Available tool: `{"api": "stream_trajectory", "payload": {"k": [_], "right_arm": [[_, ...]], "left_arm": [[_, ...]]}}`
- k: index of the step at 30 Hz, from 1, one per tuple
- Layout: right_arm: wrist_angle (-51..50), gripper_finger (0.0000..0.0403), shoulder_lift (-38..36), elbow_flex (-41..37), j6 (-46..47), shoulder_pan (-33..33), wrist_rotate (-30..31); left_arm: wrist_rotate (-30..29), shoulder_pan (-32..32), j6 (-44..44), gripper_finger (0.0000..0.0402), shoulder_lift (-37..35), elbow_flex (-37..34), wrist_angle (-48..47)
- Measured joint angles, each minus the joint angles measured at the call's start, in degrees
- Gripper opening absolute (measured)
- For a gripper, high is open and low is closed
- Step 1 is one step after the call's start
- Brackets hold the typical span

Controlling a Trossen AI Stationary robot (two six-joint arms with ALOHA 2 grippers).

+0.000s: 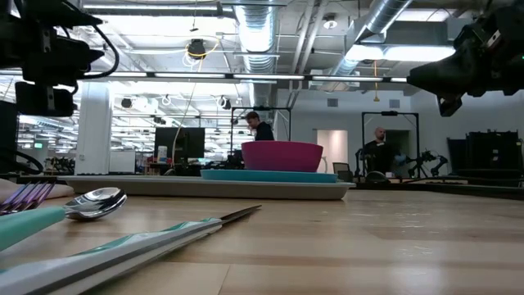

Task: Set up tray
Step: Put the brown napkin on the gray serving tray to the left of the blue plate

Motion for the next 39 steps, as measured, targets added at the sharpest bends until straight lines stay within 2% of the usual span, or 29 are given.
{"api": "stream_trajectory", "payload": {"k": [4,6,8,11,14,20,23,26,29,33,39], "right_arm": [[0.0,0.0064,0.0,0.0,0.0,0.0,0.0],[0.0,0.0064,0.0,0.0,0.0,0.0,0.0],[0.0,0.0064,0.0,0.0,0.0,0.0,0.0],[0.0,0.0064,0.0,0.0,0.0,0.0,0.0],[0.0,0.0064,0.0,0.0,0.0,0.0,0.0],[0.0,0.0064,0.0,0.0,0.0,0.0,0.0],[0.0,0.0064,0.0,0.0,0.0,0.0,0.0],[0.0,0.0064,0.0,0.0,0.0,0.0,0.0],[0.0,0.0064,0.0,0.0,0.0,0.0,0.0],[0.0,0.0064,0.0,0.0,0.0,0.0,0.0],[0.0,0.0064,0.0,0.0,0.0,0.0,0.0]], "left_arm": [[-3.8,0.2,0.1,0.0169,0.0,0.3,-0.3],[-3.6,0.3,0.5,0.0169,0.1,1.8,-4.1],[-3.3,0.3,0.9,0.0169,0.9,4.4,-9.8],[-3.2,0.3,-0.4,0.0169,4.1,10.0,-24.7],[-2.0,0.3,-2.1,0.0169,10.5,15.7,-36.8],[1.7,0.3,-3.4,0.0169,28.5,26.2,-49.0],[7.1,0.3,-2.7,0.0169,37.7,30.0,-54.7],[13.4,0.3,0.6,0.0169,45.8,31.5,-57.4],[16.9,0.3,4.9,0.0169,51.6,31.8,-56.5],[15.7,0.3,6.0,0.0169,57.0,31.8,-56.7],[12.3,0.3,5.5,0.0169,61.4,31.8,-61.9]]}}
